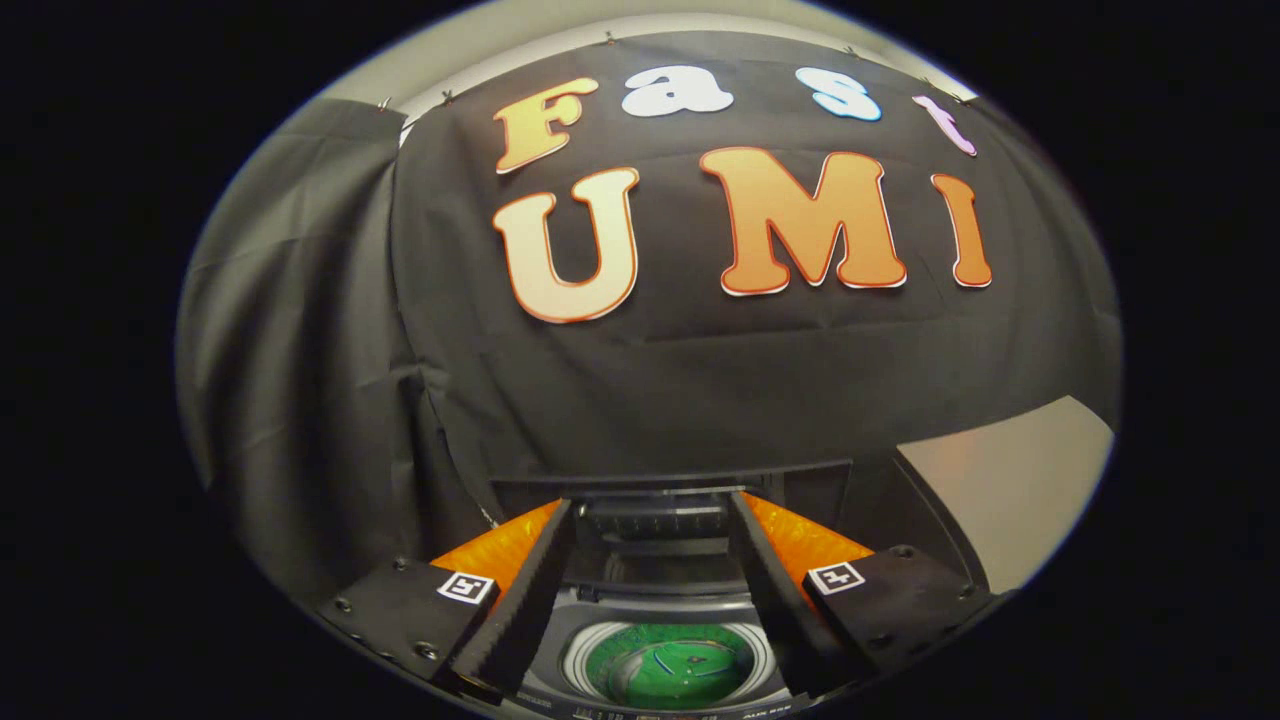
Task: Put the clothes into the washing machine and then close the washing machine lid.
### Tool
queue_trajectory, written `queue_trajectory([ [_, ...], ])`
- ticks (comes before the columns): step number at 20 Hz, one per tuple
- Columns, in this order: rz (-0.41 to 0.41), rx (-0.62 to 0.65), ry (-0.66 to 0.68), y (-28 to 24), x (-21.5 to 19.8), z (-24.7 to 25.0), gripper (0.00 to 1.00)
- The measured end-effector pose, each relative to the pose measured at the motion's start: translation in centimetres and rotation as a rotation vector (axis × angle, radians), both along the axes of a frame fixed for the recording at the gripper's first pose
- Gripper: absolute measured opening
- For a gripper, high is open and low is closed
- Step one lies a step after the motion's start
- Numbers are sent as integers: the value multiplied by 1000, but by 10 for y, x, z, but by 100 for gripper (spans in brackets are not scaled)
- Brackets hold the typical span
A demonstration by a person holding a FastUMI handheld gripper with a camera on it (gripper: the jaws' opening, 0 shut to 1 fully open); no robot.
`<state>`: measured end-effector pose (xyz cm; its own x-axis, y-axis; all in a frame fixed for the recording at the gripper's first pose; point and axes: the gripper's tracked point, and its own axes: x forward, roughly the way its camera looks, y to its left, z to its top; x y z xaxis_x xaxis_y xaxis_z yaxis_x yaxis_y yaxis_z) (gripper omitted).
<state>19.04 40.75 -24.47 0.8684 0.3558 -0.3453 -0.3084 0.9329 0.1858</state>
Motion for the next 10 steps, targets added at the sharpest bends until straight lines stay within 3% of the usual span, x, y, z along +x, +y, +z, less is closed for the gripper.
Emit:
queue_trajectory([
  [6, -70, -42, 24, -15, 95, -14, 98],
  [10, -69, -77, 75, -10, 132, -46, 98],
])
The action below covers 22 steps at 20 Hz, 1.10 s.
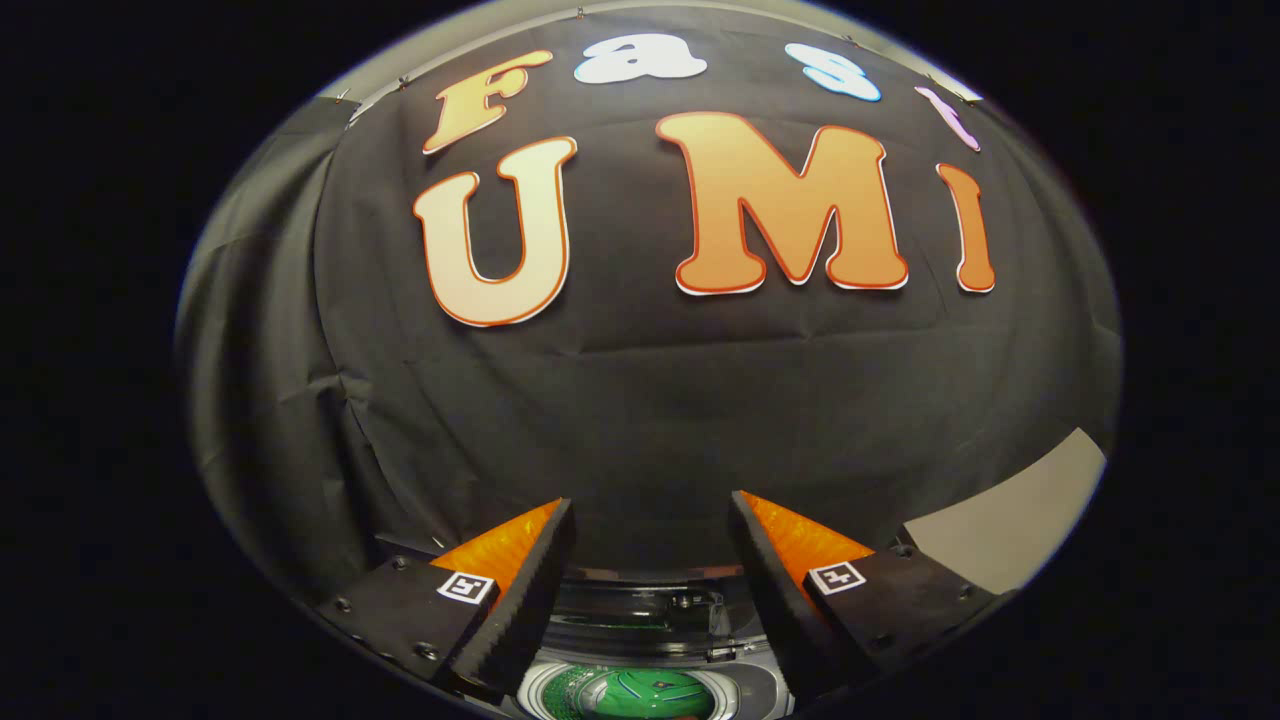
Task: Put the clothes into the washing machine and then close the washing machine lid.
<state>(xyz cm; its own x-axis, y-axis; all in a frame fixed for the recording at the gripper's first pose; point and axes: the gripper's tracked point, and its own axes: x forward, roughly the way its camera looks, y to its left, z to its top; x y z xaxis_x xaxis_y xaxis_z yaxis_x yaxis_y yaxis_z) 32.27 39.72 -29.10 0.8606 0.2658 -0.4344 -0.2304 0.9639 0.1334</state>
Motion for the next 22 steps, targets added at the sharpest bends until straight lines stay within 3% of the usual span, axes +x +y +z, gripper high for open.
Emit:
queue_trajectory([
  [8, -14, -64, 127, 12, 28, -67, 99],
  [9, -20, -67, 71, 12, 37, -63, 99],
  [16, -20, -63, 22, 8, 27, -61, 100],
  [22, -30, -51, -6, 1, -9, -52, 100],
])
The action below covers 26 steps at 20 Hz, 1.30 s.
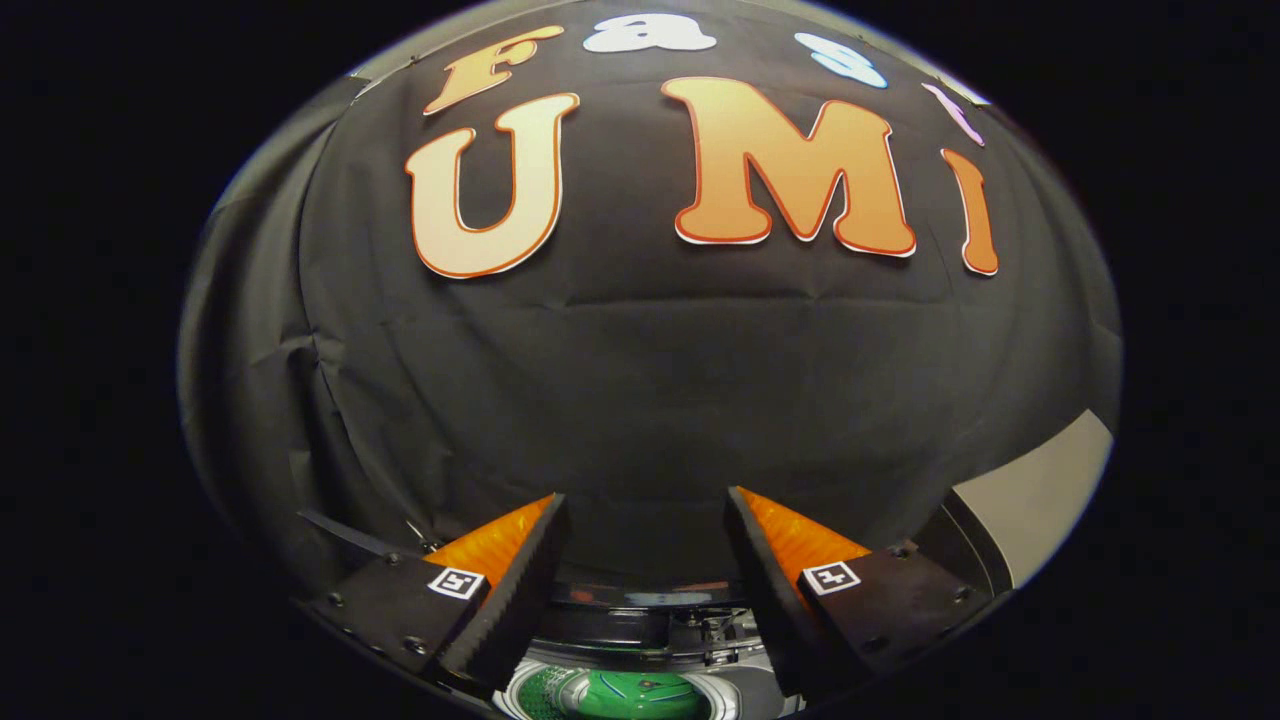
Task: Put the clothes into the washing machine and then close the washing machine lid.
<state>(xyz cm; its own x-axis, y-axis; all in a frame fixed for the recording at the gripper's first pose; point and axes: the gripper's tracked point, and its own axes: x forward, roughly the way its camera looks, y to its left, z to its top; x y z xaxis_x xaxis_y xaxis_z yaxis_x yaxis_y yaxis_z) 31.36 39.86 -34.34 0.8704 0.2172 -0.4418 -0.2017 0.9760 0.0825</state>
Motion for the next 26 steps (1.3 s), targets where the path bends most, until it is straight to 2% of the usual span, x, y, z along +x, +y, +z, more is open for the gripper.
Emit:
queue_trajectory([
  [13, -3, -3, -46, -13, -86, -3, 99],
  [26, 8, 3, -85, -15, -109, -7, 99],
])
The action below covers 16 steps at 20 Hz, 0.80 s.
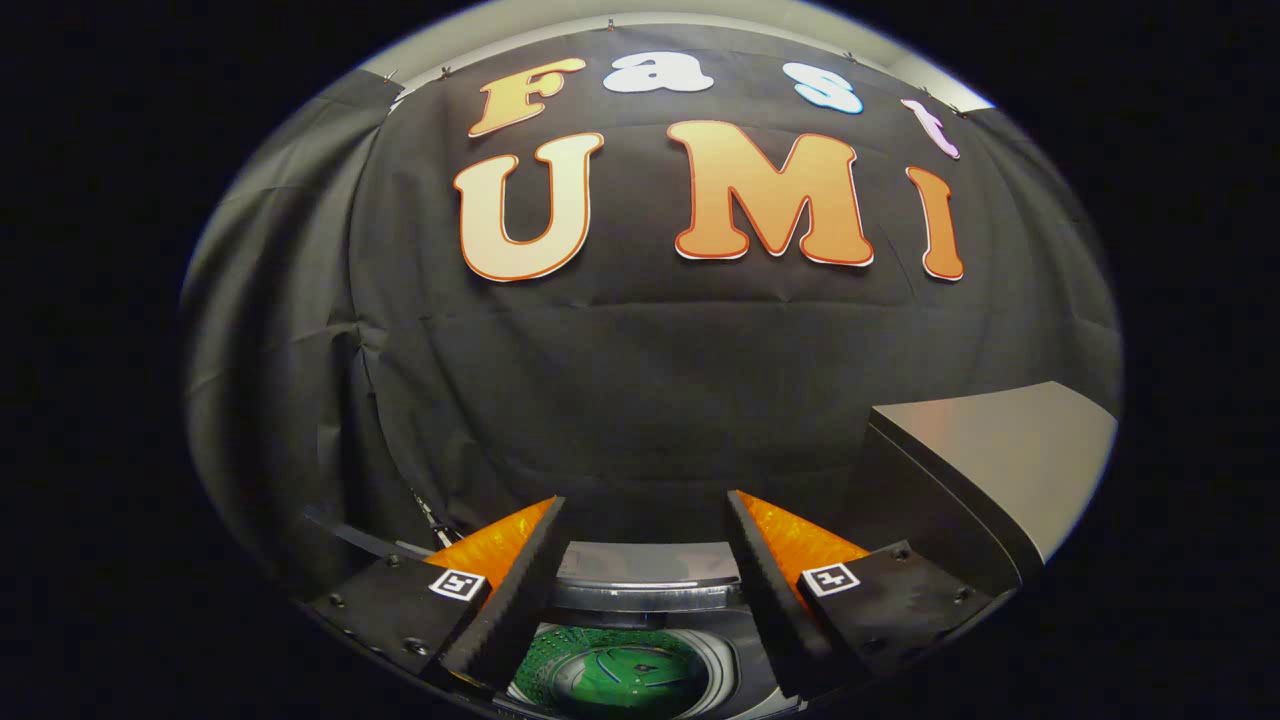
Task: Put the clothes into the washing machine and then close the washing machine lid.
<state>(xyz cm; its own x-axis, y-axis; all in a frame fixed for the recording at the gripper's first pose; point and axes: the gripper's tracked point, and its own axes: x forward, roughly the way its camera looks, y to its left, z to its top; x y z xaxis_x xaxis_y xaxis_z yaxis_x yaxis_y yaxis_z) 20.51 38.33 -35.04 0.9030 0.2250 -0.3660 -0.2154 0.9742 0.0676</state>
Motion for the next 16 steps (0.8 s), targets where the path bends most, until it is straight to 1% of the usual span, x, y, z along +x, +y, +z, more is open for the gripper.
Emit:
queue_trajectory([
  [7, 12, 2, 1, -4, -26, -10, 99],
  [9, 17, -4, 20, -4, -36, -23, 99],
  [11, -3, -54, 114, -19, -48, -60, 98],
  [12, 3, -29, 157, -18, -57, -78, 99],
  [14, -18, -2, 221, -23, -69, -106, 100],
  [16, -30, -1, 243, -23, -75, -118, 100],
])
